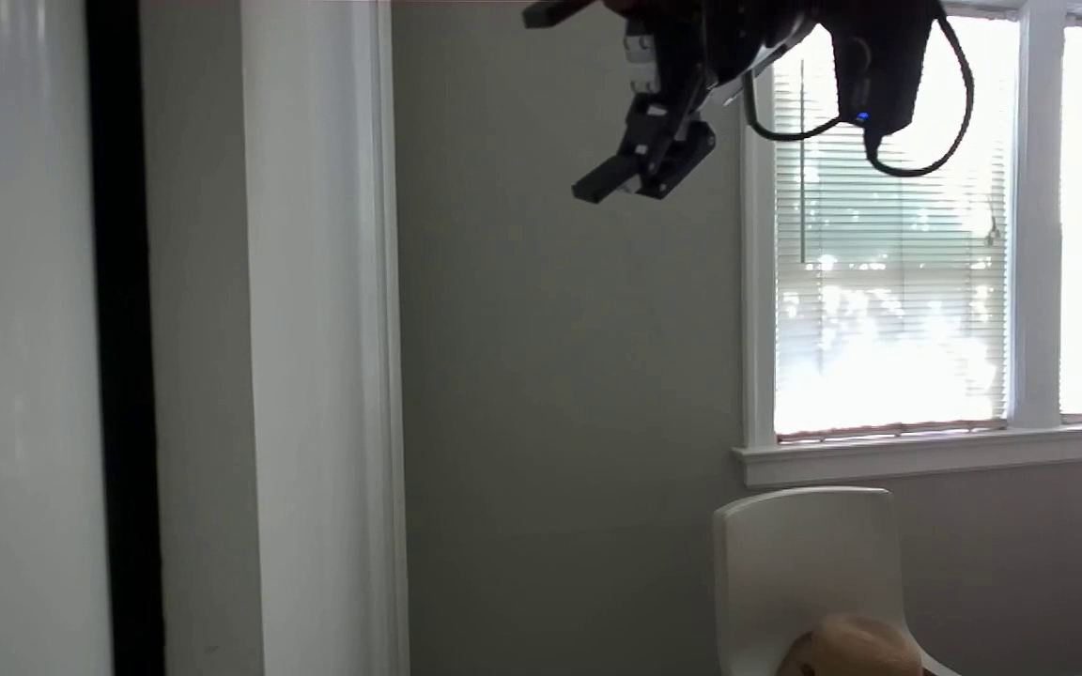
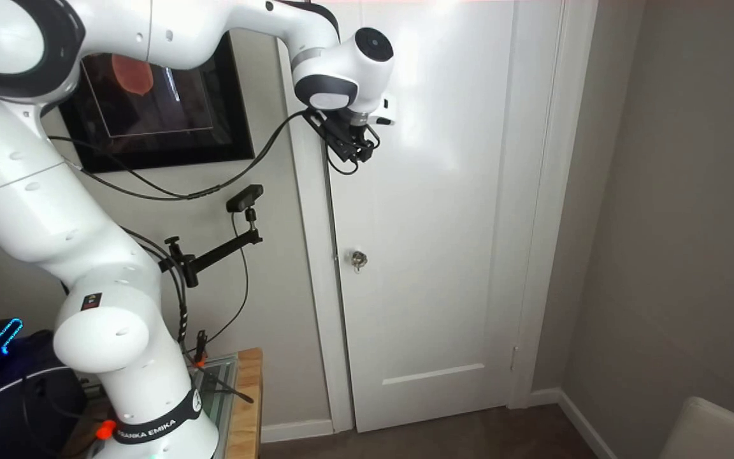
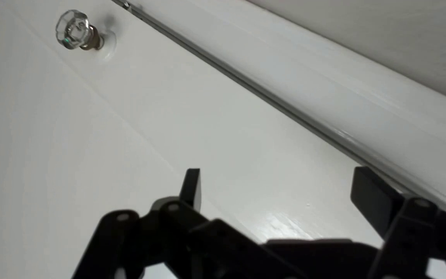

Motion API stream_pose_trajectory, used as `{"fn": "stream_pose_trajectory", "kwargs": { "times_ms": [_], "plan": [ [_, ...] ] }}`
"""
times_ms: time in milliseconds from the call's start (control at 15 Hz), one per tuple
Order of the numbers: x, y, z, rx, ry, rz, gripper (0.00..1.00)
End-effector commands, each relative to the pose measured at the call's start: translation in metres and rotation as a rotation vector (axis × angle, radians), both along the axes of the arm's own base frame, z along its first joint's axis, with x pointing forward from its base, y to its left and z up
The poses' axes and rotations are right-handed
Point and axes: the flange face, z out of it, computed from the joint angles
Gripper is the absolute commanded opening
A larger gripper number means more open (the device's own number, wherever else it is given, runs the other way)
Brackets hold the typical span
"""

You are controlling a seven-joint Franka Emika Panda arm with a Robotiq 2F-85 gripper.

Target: Close the door

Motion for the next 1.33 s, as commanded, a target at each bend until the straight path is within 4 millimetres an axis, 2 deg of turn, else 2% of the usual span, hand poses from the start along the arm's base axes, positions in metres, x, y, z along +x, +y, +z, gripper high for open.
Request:
{"fn": "stream_pose_trajectory", "kwargs": {
  "times_ms": [0, 333, 533, 1267],
  "plan": [
    [0.009, 0.039, -0.005, 0.068, -0.072, 0.067, 1.00],
    [0.017, 0.094, -0.010, 0.184, -0.189, 0.049, 1.00],
    [0.021, 0.115, -0.011, 0.220, -0.224, 0.055, 1.00],
    [0.031, 0.134, -0.022, 0.306, -0.181, 0.087, 1.00]
  ]
}}
